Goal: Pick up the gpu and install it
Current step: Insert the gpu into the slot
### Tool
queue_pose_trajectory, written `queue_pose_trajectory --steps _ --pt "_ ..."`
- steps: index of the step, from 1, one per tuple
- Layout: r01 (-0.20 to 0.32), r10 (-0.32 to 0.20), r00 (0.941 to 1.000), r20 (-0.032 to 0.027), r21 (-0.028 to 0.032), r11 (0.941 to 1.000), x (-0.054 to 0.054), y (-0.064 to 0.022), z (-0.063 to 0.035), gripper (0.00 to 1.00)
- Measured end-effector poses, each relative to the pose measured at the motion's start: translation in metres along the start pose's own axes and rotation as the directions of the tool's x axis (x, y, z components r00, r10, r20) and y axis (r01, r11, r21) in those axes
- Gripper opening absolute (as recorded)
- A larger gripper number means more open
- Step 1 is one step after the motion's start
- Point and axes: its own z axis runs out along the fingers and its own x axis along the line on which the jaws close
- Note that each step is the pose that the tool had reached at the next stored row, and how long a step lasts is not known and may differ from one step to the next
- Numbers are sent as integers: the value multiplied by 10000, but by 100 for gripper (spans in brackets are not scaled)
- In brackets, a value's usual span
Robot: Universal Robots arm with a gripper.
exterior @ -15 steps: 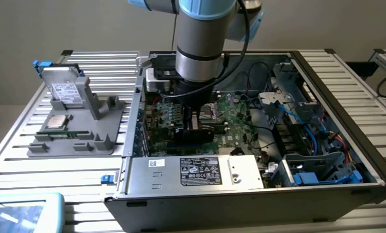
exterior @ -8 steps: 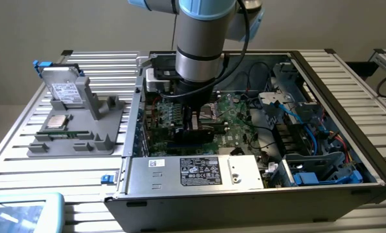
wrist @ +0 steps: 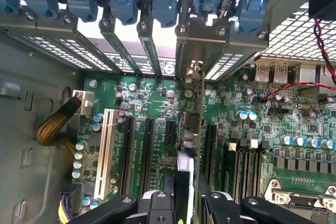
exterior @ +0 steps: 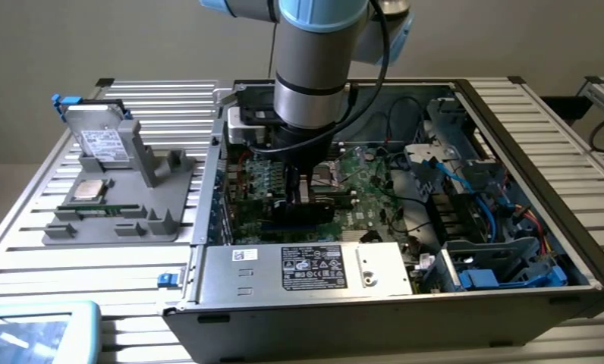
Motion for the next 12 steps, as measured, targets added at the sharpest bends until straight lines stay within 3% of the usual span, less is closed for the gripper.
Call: queue_pose_trajectory --steps 12 --pt "-2 2 10000 -10 12 10000 1 0 3 27"
